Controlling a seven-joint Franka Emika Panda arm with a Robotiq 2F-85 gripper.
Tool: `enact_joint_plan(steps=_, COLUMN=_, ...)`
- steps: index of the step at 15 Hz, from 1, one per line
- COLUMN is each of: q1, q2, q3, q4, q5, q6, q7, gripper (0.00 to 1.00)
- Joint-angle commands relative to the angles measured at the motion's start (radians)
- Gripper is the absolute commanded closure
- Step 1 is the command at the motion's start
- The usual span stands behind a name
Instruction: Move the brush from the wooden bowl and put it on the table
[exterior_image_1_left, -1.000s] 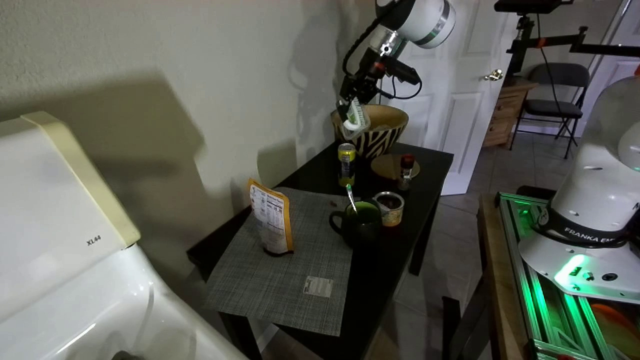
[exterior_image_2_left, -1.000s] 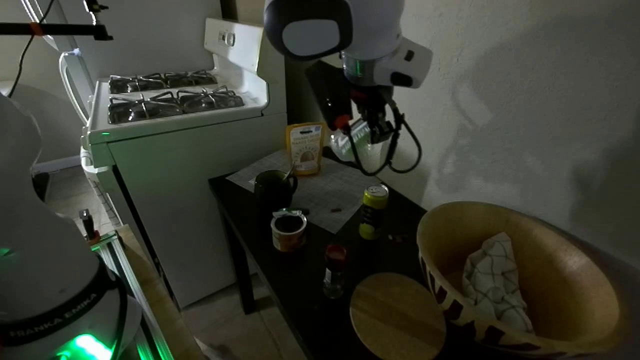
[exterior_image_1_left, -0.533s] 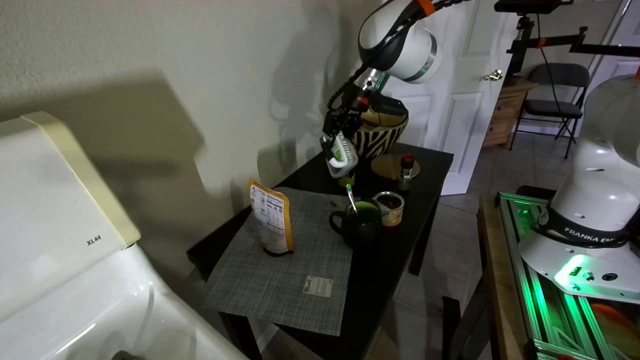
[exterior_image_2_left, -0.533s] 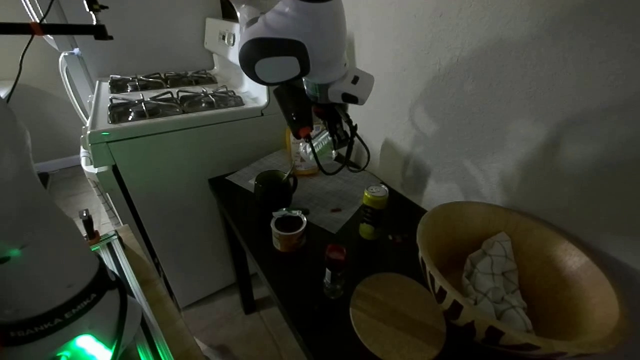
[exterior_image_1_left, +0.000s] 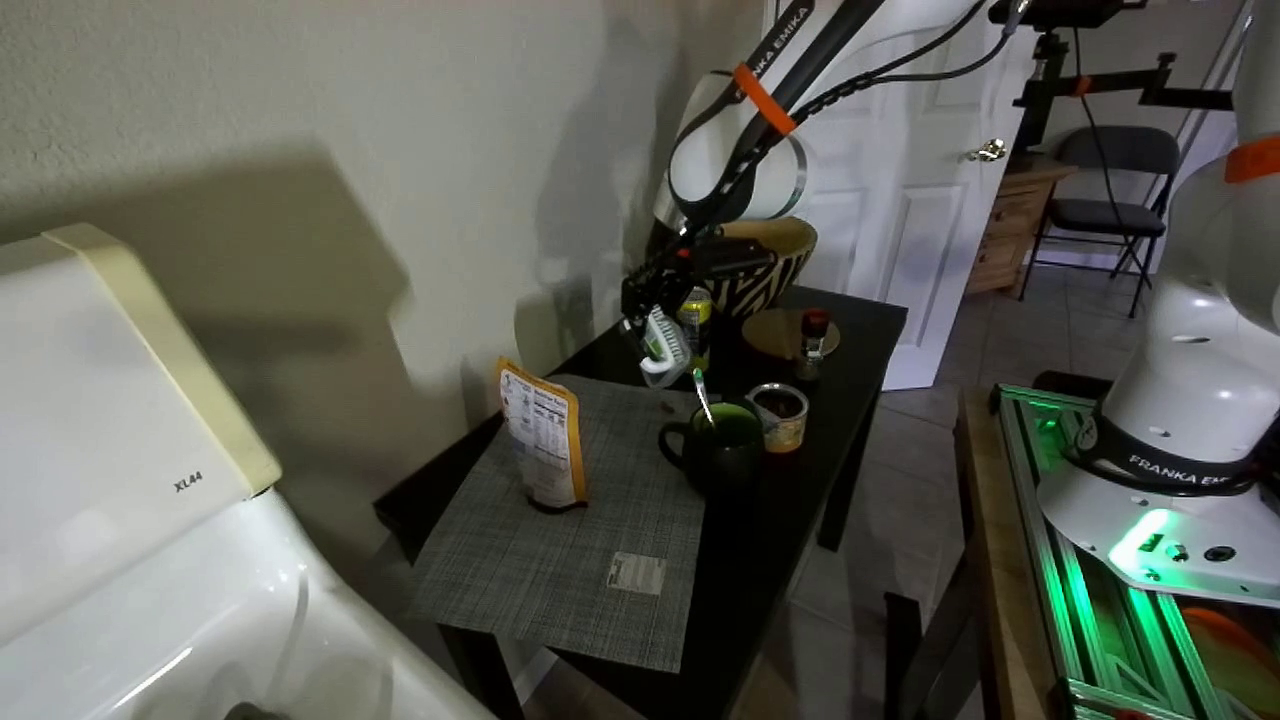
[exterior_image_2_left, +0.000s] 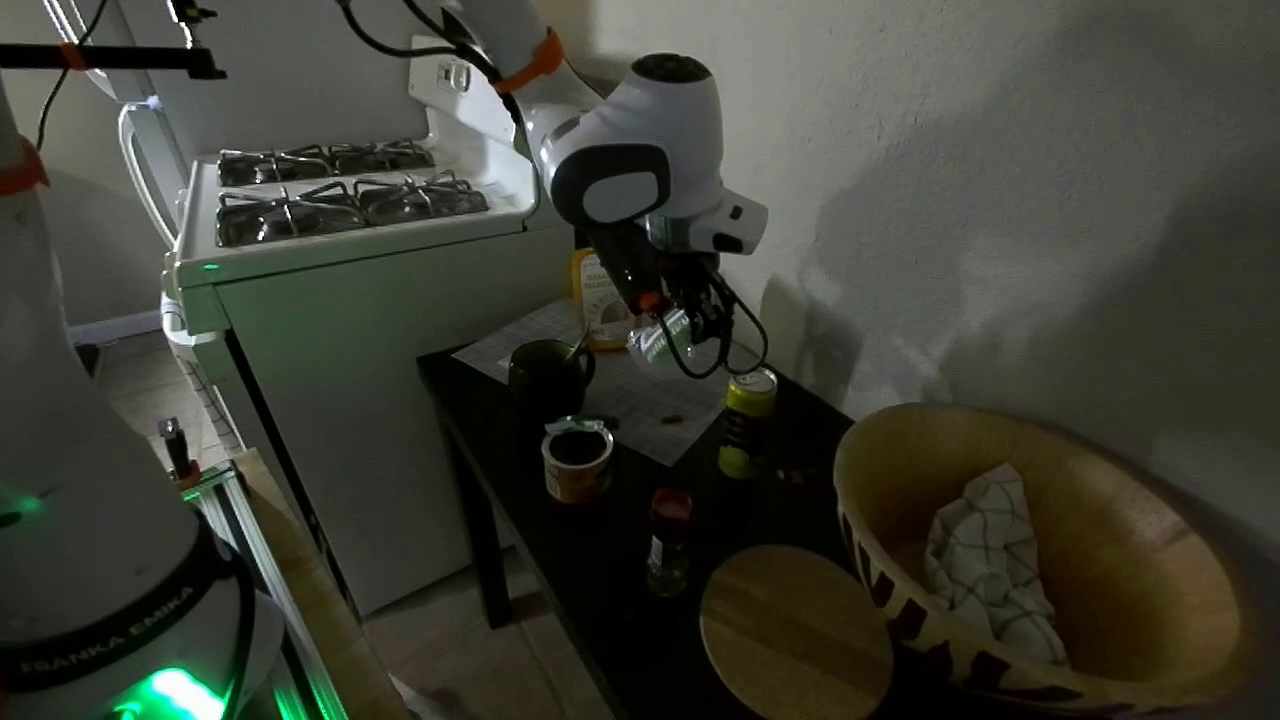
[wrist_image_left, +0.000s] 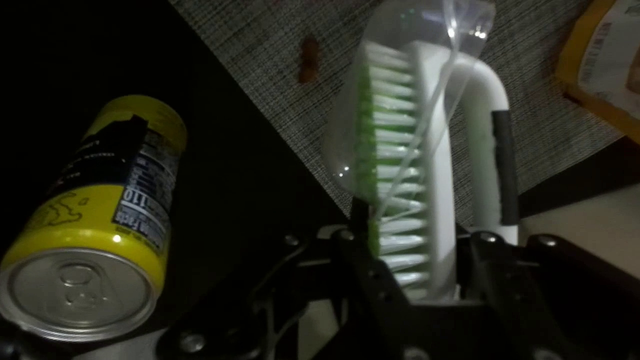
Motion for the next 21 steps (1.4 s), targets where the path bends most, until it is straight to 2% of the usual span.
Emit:
enact_joint_plan(steps=1, q1=0.014, q2=0.094, q3=-0.016, q4=0.102, q5=-0.127, q6=-0.022, q7=0.137, gripper=0.93)
enact_joint_plan(steps=4, q1=0.032, q2=0.144, q3=-0.037, q4=0.149, q5=-0.220, q6=-0.053, q7=0.212, gripper=0.93)
enact_joint_plan(steps=9, q1=0.052, q2=0.186, q3=-0.048, q4=0.187, q5=-0.296, q6=-0.095, q7=0.265, gripper=0.93)
enact_joint_plan(steps=10, q1=0.053, q2=0.187, q3=-0.047, q4=0.191, q5=-0.301, q6=-0.111, q7=0.268, gripper=0.48)
enact_joint_plan(steps=11, q1=0.051, q2=0.183, q3=-0.044, q4=0.190, q5=-0.304, q6=-0.120, q7=0.265, gripper=0.46)
enact_joint_plan(steps=14, q1=0.045, q2=0.152, q3=-0.054, q4=0.160, q5=-0.322, q6=-0.125, q7=0.256, gripper=0.24)
enact_joint_plan(steps=17, q1=-0.002, q2=0.046, q3=-0.043, q4=0.081, q5=-0.292, q6=-0.136, q7=0.193, gripper=0.02)
enact_joint_plan(steps=19, q1=-0.031, q2=-0.048, q3=-0.047, q4=0.021, q5=-0.291, q6=-0.156, q7=0.148, gripper=0.00)
enact_joint_plan(steps=21, q1=-0.088, q2=-0.153, q3=-0.018, q4=-0.024, q5=-0.228, q6=-0.254, q7=0.004, gripper=0.00)
